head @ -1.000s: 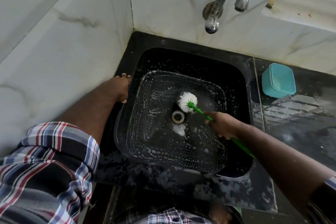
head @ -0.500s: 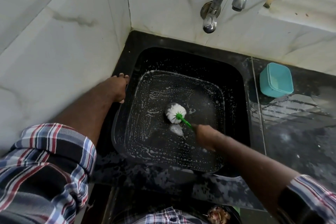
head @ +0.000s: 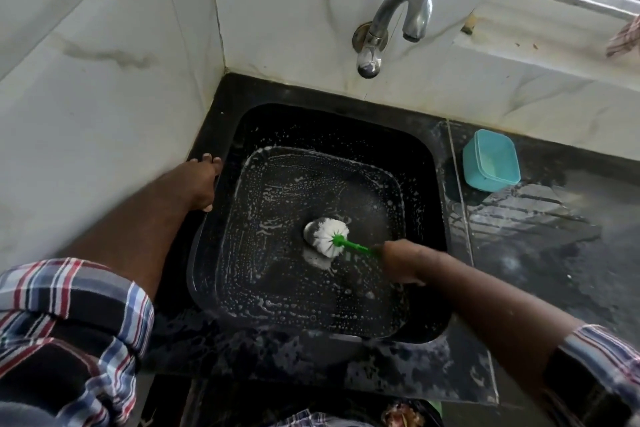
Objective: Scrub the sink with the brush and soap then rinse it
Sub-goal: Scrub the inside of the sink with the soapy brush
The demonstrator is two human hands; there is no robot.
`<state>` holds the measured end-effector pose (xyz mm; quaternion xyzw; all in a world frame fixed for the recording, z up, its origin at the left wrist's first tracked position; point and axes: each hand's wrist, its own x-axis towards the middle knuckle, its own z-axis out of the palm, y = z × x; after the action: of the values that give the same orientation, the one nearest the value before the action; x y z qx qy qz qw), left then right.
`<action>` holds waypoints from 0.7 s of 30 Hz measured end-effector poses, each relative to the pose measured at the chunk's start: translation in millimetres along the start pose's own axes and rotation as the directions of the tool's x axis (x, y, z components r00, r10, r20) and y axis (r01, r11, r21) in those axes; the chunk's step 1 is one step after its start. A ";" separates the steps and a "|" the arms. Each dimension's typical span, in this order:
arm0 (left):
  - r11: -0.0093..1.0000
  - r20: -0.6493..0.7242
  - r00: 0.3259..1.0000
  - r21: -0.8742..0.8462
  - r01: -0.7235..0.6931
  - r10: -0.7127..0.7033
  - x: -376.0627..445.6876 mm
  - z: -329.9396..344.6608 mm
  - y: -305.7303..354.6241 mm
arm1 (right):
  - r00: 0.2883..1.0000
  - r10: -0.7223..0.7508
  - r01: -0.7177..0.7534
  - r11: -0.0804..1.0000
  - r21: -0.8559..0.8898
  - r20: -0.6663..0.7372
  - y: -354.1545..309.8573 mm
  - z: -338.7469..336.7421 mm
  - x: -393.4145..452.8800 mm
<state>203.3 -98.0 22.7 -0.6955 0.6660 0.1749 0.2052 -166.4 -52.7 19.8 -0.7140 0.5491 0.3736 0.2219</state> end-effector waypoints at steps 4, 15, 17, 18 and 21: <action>1.000 0.008 1.000 -0.008 0.001 -0.001 -1.4 -2.8 0.7 | 0.994 0.049 -0.034 0.988 0.154 -0.100 -21.7 -4.3 11.7; 1.000 -0.007 1.000 0.013 -0.004 0.004 -4.9 -4.8 2.4 | 0.994 0.049 -0.038 0.993 0.111 -0.096 -14.0 -5.8 13.8; 1.000 -0.006 1.000 0.007 0.000 0.001 -5.6 -4.8 3.4 | 0.999 -0.019 0.026 0.980 0.197 -0.038 -34.7 12.1 15.3; 1.000 -0.004 1.000 0.004 0.000 0.000 -5.4 -4.9 2.8 | 0.999 -0.036 0.040 0.982 0.187 -0.022 -31.9 17.0 11.8; 1.000 0.014 1.000 -0.017 0.008 -0.008 -4.3 -4.0 2.4 | 0.999 -0.033 0.035 0.996 0.077 -0.020 3.2 1.2 -4.5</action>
<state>200.5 -96.5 28.2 -0.6986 0.6602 0.1848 0.2048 -170.3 -50.0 22.9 -0.7176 0.5530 0.3415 0.2503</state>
